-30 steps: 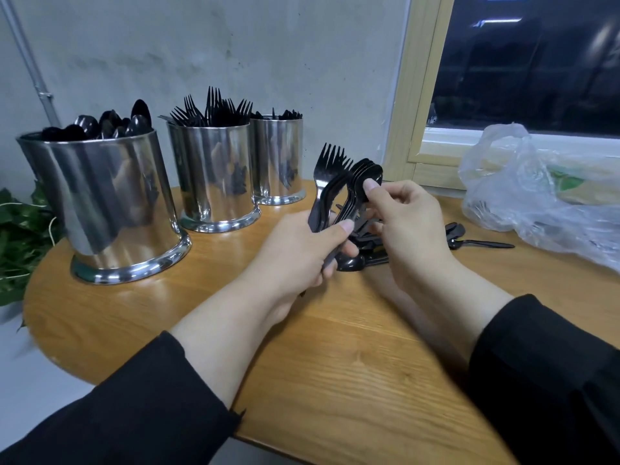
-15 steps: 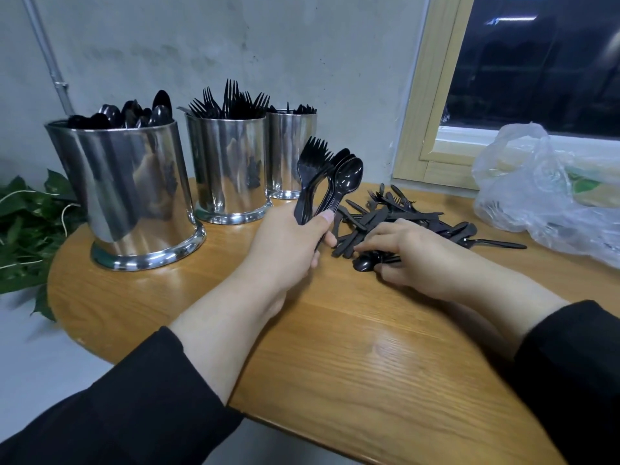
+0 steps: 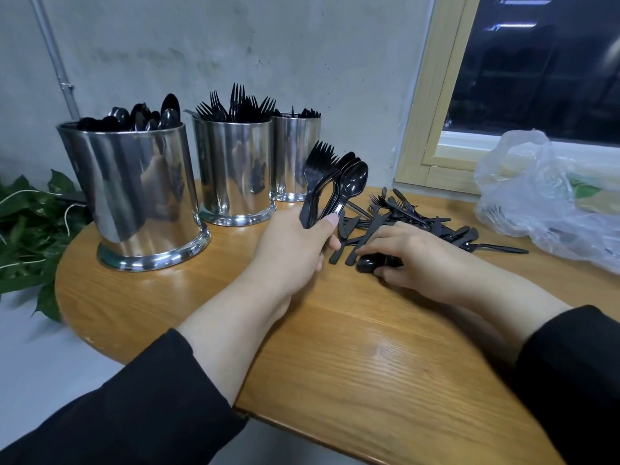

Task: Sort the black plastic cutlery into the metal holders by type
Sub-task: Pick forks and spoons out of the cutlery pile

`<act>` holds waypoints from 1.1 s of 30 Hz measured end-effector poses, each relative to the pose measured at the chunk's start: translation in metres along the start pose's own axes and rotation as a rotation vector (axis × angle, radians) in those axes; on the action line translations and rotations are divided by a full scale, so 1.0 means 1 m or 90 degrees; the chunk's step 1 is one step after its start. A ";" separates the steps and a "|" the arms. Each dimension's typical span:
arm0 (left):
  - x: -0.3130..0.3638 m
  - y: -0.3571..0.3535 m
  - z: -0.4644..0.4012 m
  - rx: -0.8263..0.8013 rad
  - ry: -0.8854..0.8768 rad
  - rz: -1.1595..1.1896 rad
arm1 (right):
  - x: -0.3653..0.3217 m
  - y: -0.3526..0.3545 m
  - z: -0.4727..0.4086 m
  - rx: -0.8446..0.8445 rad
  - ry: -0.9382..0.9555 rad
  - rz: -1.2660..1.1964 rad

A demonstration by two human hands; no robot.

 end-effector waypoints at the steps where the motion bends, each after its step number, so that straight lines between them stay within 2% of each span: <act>1: 0.000 0.000 0.000 0.001 0.001 0.000 | 0.000 0.002 0.000 0.016 0.005 -0.004; 4: 0.000 0.000 0.001 0.001 0.004 0.003 | -0.003 0.014 -0.001 0.084 0.021 -0.024; 6: 0.001 0.001 0.001 0.008 0.004 0.004 | 0.002 0.032 0.001 0.165 -0.029 -0.089; 9: 0.004 0.002 0.002 0.016 -0.007 -0.005 | 0.019 0.061 0.010 0.316 -0.163 -0.311; 11: 0.006 0.002 0.003 0.015 -0.020 0.001 | 0.027 0.077 0.018 0.423 -0.199 -0.443; 13: 0.008 0.001 0.003 0.017 -0.033 0.008 | 0.034 0.083 0.022 0.476 -0.224 -0.545; 17: 0.013 0.002 0.004 0.035 -0.065 0.008 | 0.038 0.068 0.019 0.465 -0.283 -0.814; 19: 0.016 0.004 0.004 0.050 -0.084 -0.007 | 0.034 0.059 0.017 0.436 -0.304 -0.894; 26: 0.019 0.001 0.006 0.044 -0.114 -0.091 | 0.020 0.045 0.010 0.394 -0.327 -1.005; 30: 0.015 -0.009 0.008 -0.007 -0.074 -0.008 | 0.017 0.037 0.010 0.402 -0.347 -1.061; 33: 0.012 -0.012 0.008 -0.018 -0.074 -0.017 | 0.017 0.035 0.010 0.416 -0.360 -1.095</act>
Point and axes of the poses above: each hand's wrist, its own z-axis away from the middle knuckle, its own y-axis out of the back of the hand, x = y × z, the point moved 9 cm from there along -z, towards the middle knuckle, and after that the axes turned 5 degrees about x, right-handed, at the moved point
